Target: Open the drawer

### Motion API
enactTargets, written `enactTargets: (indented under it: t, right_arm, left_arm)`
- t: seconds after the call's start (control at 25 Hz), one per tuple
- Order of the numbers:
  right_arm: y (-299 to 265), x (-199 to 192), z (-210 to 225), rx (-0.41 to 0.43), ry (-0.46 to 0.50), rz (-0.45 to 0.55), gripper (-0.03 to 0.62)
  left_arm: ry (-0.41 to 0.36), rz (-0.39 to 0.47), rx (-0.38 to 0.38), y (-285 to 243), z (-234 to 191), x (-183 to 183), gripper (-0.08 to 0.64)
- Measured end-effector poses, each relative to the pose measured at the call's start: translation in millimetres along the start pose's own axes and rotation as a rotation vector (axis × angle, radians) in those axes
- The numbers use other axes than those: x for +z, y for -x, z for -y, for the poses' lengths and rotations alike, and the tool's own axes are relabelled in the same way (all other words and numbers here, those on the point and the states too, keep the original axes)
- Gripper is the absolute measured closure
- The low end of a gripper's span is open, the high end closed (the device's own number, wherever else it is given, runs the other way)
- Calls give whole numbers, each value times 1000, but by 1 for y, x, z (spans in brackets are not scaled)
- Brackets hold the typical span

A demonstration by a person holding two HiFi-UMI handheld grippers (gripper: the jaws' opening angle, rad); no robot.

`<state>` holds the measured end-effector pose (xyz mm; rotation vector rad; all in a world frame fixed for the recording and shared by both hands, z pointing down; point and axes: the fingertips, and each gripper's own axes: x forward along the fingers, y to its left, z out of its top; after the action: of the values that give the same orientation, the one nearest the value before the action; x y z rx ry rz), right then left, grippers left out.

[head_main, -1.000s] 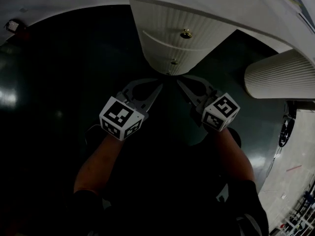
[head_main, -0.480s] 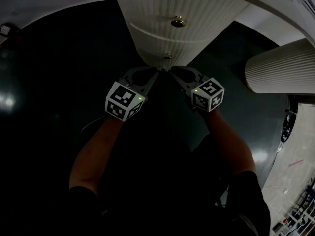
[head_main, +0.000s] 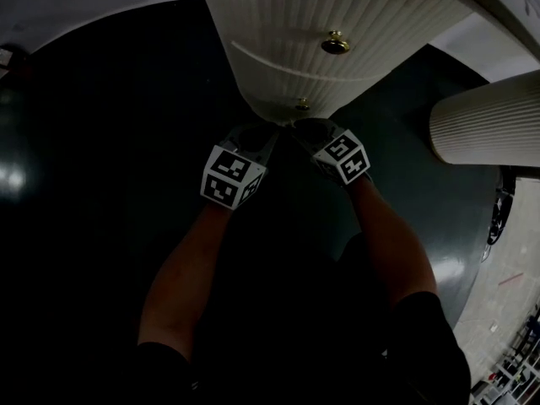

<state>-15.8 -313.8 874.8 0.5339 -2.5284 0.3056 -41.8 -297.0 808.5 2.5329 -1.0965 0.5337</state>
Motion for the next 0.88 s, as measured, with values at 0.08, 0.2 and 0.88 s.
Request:
enactTargets:
  t: [0.08,0.2,0.88]
  right_arm:
    - [-13,-20,-2,-12,27,-65,571]
    - [-30,-37,3,-56,64,-140,566]
    - [-50,-46,28,-163,105,-204,555]
  left_arm:
    - [-33,-46,16,-9,-4,-14,541]
    - [-43,-101,6,-17,-6,-29,541]
    - [-4,-63,-39,-39,-4,-7,535]
